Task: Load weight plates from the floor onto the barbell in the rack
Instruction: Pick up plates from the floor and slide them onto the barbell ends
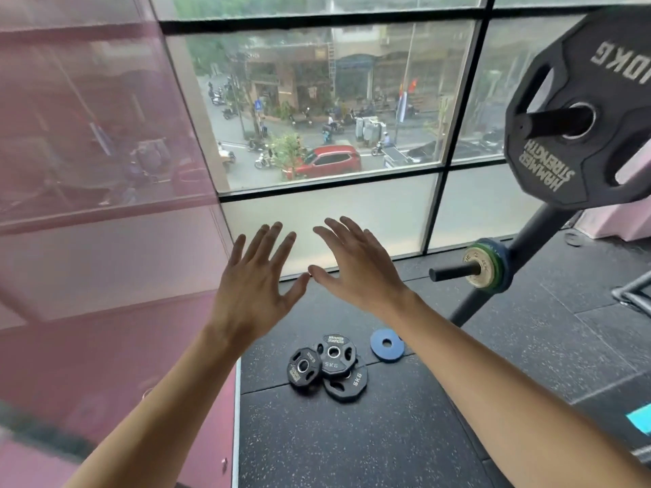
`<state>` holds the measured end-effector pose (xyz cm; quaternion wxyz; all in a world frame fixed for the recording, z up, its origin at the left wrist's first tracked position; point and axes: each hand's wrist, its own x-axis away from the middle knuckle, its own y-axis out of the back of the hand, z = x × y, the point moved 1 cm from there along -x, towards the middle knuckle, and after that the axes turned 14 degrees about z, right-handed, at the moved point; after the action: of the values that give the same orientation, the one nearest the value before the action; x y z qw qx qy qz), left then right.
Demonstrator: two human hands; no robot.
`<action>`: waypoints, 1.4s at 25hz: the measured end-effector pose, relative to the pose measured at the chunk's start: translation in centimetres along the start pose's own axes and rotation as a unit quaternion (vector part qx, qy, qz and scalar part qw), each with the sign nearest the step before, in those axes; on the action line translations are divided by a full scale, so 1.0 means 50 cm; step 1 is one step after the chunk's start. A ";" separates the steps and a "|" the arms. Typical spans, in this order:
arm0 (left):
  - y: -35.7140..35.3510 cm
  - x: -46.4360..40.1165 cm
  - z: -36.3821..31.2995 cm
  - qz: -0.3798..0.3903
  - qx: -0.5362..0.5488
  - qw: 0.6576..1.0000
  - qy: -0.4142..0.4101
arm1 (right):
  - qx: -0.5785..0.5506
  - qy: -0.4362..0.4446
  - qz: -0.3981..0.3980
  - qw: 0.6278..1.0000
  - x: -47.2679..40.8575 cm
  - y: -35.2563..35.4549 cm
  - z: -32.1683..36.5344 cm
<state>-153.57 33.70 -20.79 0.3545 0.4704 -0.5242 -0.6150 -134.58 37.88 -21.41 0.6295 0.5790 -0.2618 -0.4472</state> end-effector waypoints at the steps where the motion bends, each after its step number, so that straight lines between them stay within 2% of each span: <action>1: -0.020 -0.028 0.009 0.003 0.003 1.000 -0.002 | -0.006 -0.007 0.002 1.000 -0.024 -0.012 -0.022; 5: -0.111 -0.134 0.049 0.018 0.001 1.000 0.009 | -0.037 -0.027 -0.010 0.999 -0.118 -0.091 -0.108; 9: -0.280 -0.280 0.096 0.024 0.025 0.999 0.032 | -0.073 -0.065 0.003 0.995 -0.243 -0.251 -0.221; 13: -0.549 -0.435 0.144 0.054 0.083 0.993 0.070 | -0.108 -0.103 0.065 0.987 -0.375 -0.495 -0.381; 18: -0.931 -0.559 0.195 0.120 0.109 0.984 0.070 | -0.145 -0.171 0.124 0.967 -0.471 -0.820 -0.553; 25: -1.508 -0.578 0.212 0.206 0.108 0.973 0.000 | -0.186 -0.316 0.222 0.903 -0.424 -1.381 -0.734; 29: -1.829 -0.535 0.223 0.287 0.110 0.952 0.012 | -0.208 -0.432 0.282 0.831 -0.334 -1.696 -0.815; 32: -1.990 -0.514 0.243 0.345 0.099 0.933 0.024 | -0.225 -0.479 0.315 0.788 -0.301 -1.854 -0.849; 35: -2.078 -0.498 0.257 0.407 0.067 0.911 -0.012 | -0.230 -0.483 0.328 0.779 -0.308 -1.949 -0.856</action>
<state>-152.20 81.52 -117.17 0.5353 0.2322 -0.7143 -0.3864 -130.75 79.26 -120.61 0.6438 0.0044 -0.5948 -0.4814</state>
